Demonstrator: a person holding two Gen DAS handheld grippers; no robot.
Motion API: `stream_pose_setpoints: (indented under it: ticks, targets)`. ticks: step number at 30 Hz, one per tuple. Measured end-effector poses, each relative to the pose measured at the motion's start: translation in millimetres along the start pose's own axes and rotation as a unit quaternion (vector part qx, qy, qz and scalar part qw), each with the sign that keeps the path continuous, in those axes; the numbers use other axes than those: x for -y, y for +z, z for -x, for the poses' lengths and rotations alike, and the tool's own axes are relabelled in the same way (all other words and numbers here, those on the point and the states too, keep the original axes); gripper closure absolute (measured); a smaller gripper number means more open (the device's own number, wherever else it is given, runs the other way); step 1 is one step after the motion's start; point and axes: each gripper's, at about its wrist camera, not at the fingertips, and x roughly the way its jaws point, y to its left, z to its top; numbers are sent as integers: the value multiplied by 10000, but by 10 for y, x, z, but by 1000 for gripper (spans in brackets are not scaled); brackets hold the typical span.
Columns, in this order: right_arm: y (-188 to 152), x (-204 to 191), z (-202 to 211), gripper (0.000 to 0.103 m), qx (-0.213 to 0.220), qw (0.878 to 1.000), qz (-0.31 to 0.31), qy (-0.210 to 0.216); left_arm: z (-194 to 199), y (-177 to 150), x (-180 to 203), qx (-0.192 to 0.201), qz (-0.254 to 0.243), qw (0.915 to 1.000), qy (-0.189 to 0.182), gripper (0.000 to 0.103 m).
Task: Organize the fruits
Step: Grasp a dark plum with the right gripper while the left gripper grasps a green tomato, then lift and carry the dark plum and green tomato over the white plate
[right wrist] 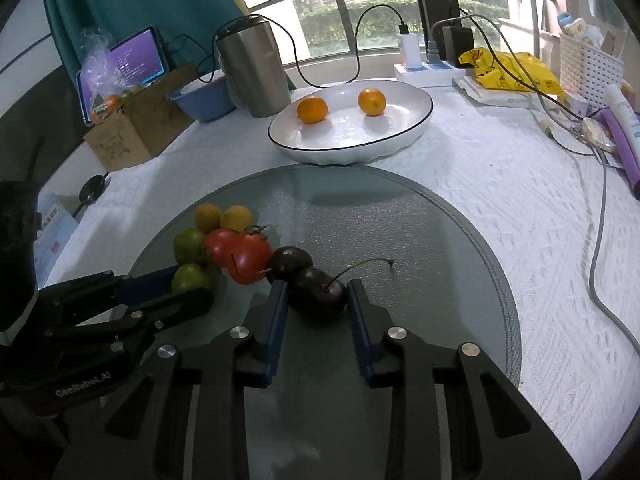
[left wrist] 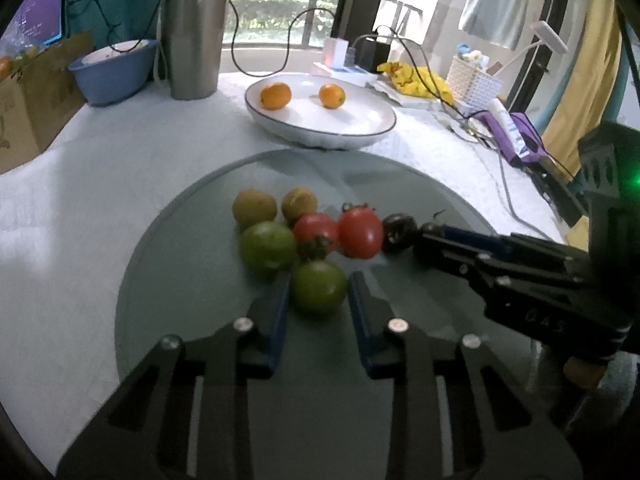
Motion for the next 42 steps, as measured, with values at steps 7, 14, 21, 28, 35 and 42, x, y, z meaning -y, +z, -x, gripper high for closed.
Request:
stream_pose_setpoints:
  ticks: [7, 14, 21, 28, 35, 42]
  targets:
    - [7, -12, 85, 71, 123, 9999, 73, -74, 33, -2, 2, 43, -14, 10000, -83, 75]
    - [49, -10, 191, 71, 254, 9995, 106, -129, 120, 30, 50, 152, -82, 9997, -169, 76]
    - [134, -35, 289, 71, 372, 9990, 140, -201, 237, 131, 113, 306, -189, 9990, -277, 76]
    - [299, -41, 395, 71, 543, 9979, 190, -295, 331, 338, 114, 534, -251, 9977, -336, 75]
    - [469, -35, 399, 71, 645, 9971, 224, -323, 310, 520, 44, 572, -257, 9972, -410, 75]
    - [650, -22, 345, 71, 705, 9967, 272, -311, 275, 662, -31, 626, -303, 9968, -396, 75]
